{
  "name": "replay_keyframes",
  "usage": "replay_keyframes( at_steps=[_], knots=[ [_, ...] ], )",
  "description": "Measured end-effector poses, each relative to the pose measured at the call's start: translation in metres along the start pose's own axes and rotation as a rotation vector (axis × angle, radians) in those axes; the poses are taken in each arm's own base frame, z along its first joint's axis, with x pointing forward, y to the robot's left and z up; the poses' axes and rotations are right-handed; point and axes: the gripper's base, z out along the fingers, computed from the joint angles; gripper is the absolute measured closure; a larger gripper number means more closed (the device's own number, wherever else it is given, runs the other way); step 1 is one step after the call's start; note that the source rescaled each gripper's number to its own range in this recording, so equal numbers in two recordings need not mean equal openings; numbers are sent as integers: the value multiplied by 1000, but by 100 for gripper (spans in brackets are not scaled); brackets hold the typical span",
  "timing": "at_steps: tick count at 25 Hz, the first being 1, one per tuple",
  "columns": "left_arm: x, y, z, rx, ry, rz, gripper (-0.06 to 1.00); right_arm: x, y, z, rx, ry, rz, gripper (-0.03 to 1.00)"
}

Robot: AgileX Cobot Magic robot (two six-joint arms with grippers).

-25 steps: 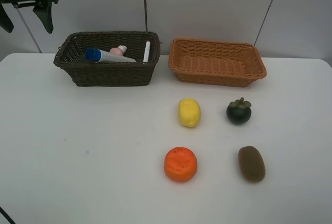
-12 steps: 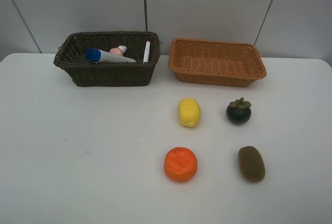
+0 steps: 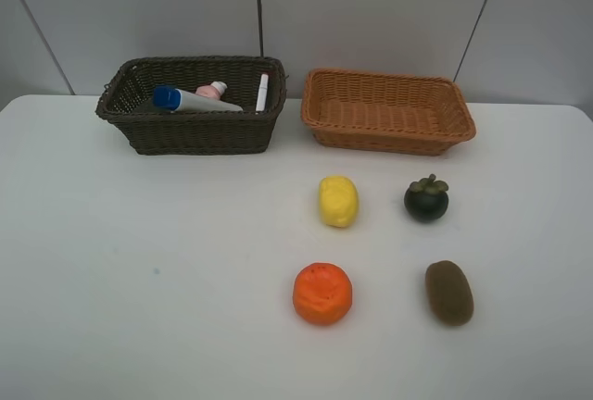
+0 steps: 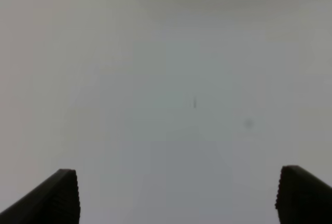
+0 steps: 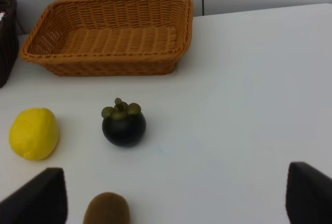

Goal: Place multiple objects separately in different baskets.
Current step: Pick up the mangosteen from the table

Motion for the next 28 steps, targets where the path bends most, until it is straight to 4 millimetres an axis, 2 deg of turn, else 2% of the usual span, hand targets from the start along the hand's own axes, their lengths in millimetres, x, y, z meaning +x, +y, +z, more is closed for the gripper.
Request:
replay_keyframes(
  at_steps=[3, 6, 28],
  knots=[
    [22, -2, -10, 18, -103, -7, -5, 0, 0, 0, 0, 0, 0, -3],
    [31, -3, -14, 35, -153, 10, -5, 0, 0, 0, 0, 0, 0, -3],
    [32, -6, -12, 62, -158, 58, -5, 0, 0, 0, 0, 0, 0, -3]
  ],
)
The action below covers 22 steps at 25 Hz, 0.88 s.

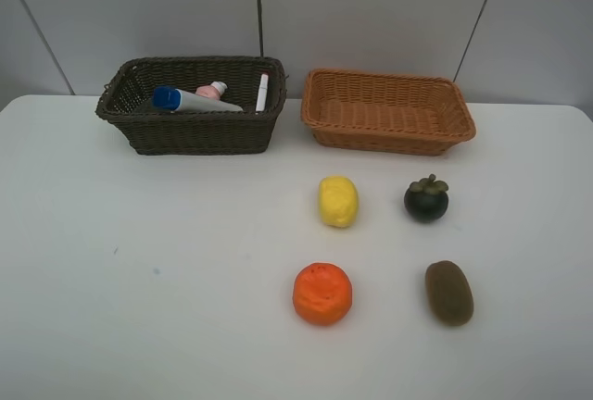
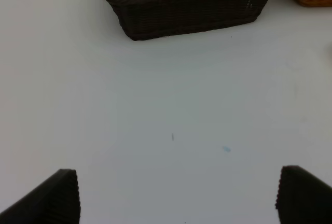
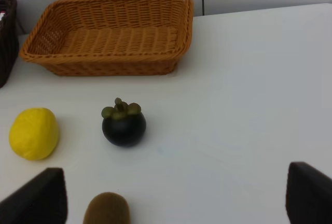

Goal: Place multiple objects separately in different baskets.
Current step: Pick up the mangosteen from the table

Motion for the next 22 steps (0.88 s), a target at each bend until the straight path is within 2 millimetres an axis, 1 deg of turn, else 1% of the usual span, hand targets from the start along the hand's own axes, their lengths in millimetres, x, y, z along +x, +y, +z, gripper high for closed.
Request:
replay_keyframes(
  at_steps=[4, 6, 9, 12, 15, 16, 17, 18, 19, 21, 22],
  knots=[
    [0, 0, 0, 0, 0, 0, -5, -1, -2, 1, 23, 4, -12, -3],
    [0, 0, 0, 0, 0, 0, -5, -5, -4, 5, 49, 33, -27, -3],
    [0, 0, 0, 0, 0, 0, -5, -22, -4, 21, 69, 94, -44, -3],
    [0, 0, 0, 0, 0, 0, -5, -45, -2, 48, 71, 155, -14, -3],
    [0, 0, 0, 0, -1, 0, -5, -64, 1, 90, 79, 275, 21, -3],
    [0, 0, 0, 0, -1, 0, -5, -68, 1, 104, 83, 322, 22, -3],
    [0, 0, 0, 0, -1, 0, -5, -71, 2, 125, 89, 399, 21, -3],
    [0, 0, 0, 0, -1, 0, -5, -74, 2, 139, 92, 448, 20, -3],
    [0, 0, 0, 0, -1, 0, -5, -76, 3, 153, 95, 498, 20, -3],
    [0, 0, 0, 0, -2, 0, -5, -76, 4, 191, 100, 626, 25, -3],
    [0, 0, 0, 0, -2, 0, -5, -76, 5, 204, 97, 665, 34, -3]
  ],
)
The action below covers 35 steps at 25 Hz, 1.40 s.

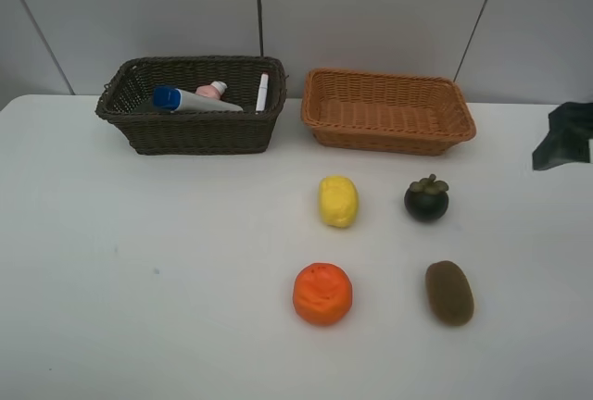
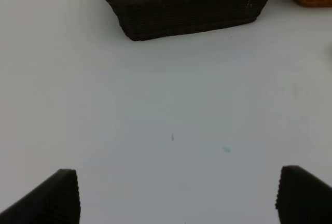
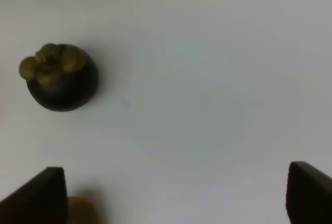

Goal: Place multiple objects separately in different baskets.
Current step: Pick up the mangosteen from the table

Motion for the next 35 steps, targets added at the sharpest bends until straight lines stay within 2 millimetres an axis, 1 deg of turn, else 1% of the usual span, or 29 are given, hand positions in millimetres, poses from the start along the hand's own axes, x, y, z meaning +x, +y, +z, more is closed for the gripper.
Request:
replay_keyframes(
  at_steps=[1, 2, 4, 5, 7, 9, 13, 17, 19, 25, 31, 35],
  knots=[
    [0, 0, 0, 0, 0, 0, -5, -8, 2, 8, -7, 30, 9, -3],
    [0, 0, 0, 0, 0, 0, -5, -16, 5, 21, -13, 80, 20, -3],
    [0, 0, 0, 0, 0, 0, -5, -27, 12, 36, -40, 141, 42, -3],
    [0, 0, 0, 0, 0, 0, -5, -35, 22, 51, -58, 184, 17, -3],
    [0, 0, 0, 0, 0, 0, -5, -42, 37, 66, -75, 223, -33, -3],
    [0, 0, 0, 0, 0, 0, -5, -45, 55, 79, -89, 261, -82, -3],
    [0, 0, 0, 0, 0, 0, -5, -47, 87, 99, -110, 305, -165, -3],
    [0, 0, 0, 0, -2, 0, -5, -49, 109, 115, -114, 330, -226, -3],
    [0, 0, 0, 0, -2, 0, -5, -51, 113, 123, -104, 338, -247, -3],
    [0, 0, 0, 0, -2, 0, -5, -49, 111, 151, -55, 354, -305, -3],
    [0, 0, 0, 0, -2, 0, -5, -47, 115, 174, -59, 336, -310, -3],
    [0, 0, 0, 0, -2, 0, -5, -41, 115, 190, -50, 362, -317, -3]
  ],
)
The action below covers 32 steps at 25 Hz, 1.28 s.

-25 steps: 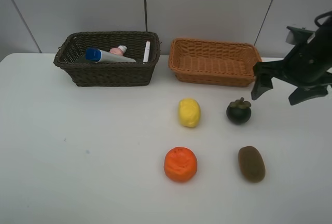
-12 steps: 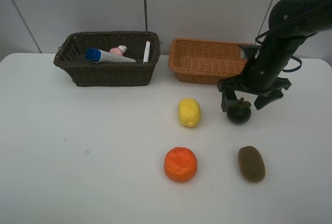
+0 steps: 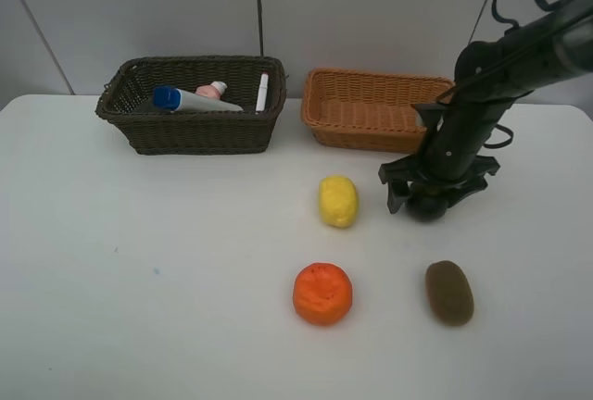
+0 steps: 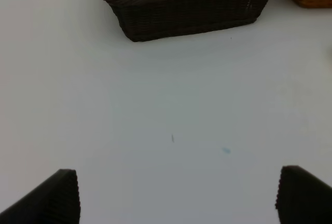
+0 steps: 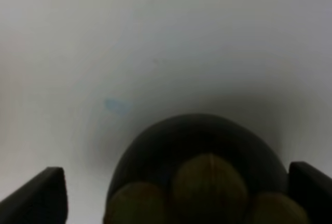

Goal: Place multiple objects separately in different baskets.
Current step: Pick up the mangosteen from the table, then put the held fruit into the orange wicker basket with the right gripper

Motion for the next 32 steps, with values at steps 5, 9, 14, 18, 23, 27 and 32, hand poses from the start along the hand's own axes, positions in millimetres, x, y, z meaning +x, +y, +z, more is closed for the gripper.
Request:
replay_keyframes(
  at_steps=[5, 9, 14, 18, 23, 27, 32],
  knots=[
    [0, 0, 0, 0, 0, 0, -5, 1, -1, 12, 22, 24, -25, -2],
    [0, 0, 0, 0, 0, 0, -5, 0, -3, 13, 36, 29, -40, 50],
    [0, 0, 0, 0, 0, 0, -5, 1, -4, 10, 45, 36, -61, 69],
    [0, 0, 0, 0, 0, 0, -5, -4, -5, -15, 52, 37, -62, 69],
    [0, 0, 0, 0, 0, 0, -5, -39, -10, -80, 47, -111, -59, 69],
    [0, 0, 0, 0, 0, 0, -5, -76, -34, -87, 24, -140, -7, 69],
    [0, 0, 0, 0, 0, 0, -5, -116, -58, -58, 12, -122, 17, 69]
  ],
)
